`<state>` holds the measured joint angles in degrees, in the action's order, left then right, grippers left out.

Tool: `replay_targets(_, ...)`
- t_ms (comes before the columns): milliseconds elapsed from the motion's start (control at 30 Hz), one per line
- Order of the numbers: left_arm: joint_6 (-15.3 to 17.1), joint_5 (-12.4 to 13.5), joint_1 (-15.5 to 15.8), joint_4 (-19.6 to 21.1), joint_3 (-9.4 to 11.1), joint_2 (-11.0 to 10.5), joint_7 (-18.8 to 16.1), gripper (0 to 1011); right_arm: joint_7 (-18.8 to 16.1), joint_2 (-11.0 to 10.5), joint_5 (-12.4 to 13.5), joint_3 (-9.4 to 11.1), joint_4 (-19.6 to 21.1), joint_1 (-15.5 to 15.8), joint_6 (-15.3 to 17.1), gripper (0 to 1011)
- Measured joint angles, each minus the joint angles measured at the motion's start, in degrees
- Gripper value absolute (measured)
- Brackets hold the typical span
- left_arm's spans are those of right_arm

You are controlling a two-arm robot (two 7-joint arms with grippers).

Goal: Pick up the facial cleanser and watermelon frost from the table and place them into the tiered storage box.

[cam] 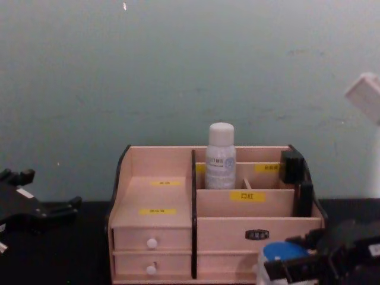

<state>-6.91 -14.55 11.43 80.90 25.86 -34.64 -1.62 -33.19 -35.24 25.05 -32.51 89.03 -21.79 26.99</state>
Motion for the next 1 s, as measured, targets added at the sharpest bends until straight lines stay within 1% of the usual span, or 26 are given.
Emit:
replay_targets(133, 0.0, 0.0, 0.0, 0.0, 0.0, 0.0, 0.0, 1001, -0.17, -0.65, 0.82, 0.28, 1.17, -0.12, -0.09, 715)
replay_targets(233, 0.0, 0.0, 0.0, 0.0, 0.0, 0.0, 0.0, 1001, -0.28, -0.94, 1.52, 0.37, 2.13, -1.02, -0.47, 715)
replay_targets(300, 0.0, 0.0, 0.0, 0.0, 0.0, 0.0, 0.0, 1001, -0.31, -0.87, 1.71, 0.34, 2.24, -1.59, -0.72, 715)
replay_targets(400, 0.0, 0.0, 0.0, 0.0, 0.0, 0.0, 0.0, 1001, -0.38, -0.08, 1.93, -0.14, 1.92, -3.45, -1.22, 715)
replay_targets(433, 0.0, 0.0, 0.0, 0.0, 0.0, 0.0, 0.0, 1001, -0.38, -0.08, 1.93, -0.14, 1.92, -3.45, -1.22, 715)
replay_targets(533, 0.0, 0.0, 0.0, 0.0, 0.0, 0.0, 0.0, 1001, -0.44, 0.97, 1.96, -0.74, 0.98, -5.38, -1.71, 715)
replay_targets(600, 0.0, 0.0, 0.0, 0.0, 0.0, 0.0, 0.0, 1001, -0.69, 2.17, 2.0, -1.42, -0.36, -7.28, -2.23, 715)
replay_targets(700, 0.0, 0.0, 0.0, 0.0, 0.0, 0.0, 0.0, 1001, -0.84, 3.2, 2.04, -2.01, -1.5, -8.73, -2.56, 715)
replay_targets(800, 0.0, 0.0, 0.0, 0.0, 0.0, 0.0, 0.0, 1001, -1.35, 4.93, 2.13, -3.05, -3.66, -11.09, -2.91, 715)
replay_targets(933, 0.0, 0.0, 0.0, 0.0, 0.0, 0.0, 0.0, 1001, -1.66, 6.55, 2.21, -3.94, -5.68, -13.09, -3.03, 715)
replay_targets(967, 0.0, 0.0, 0.0, 0.0, 0.0, 0.0, 0.0, 1001, -1.68, 7.47, 2.25, -4.34, -6.79, -14.12, -3.12, 715)
replay_targets(1000, 0.0, 0.0, 0.0, 0.0, 0.0, 0.0, 0.0, 1001, -1.7, 7.89, 2.27, -4.53, -7.32, -14.54, -3.14, 715)
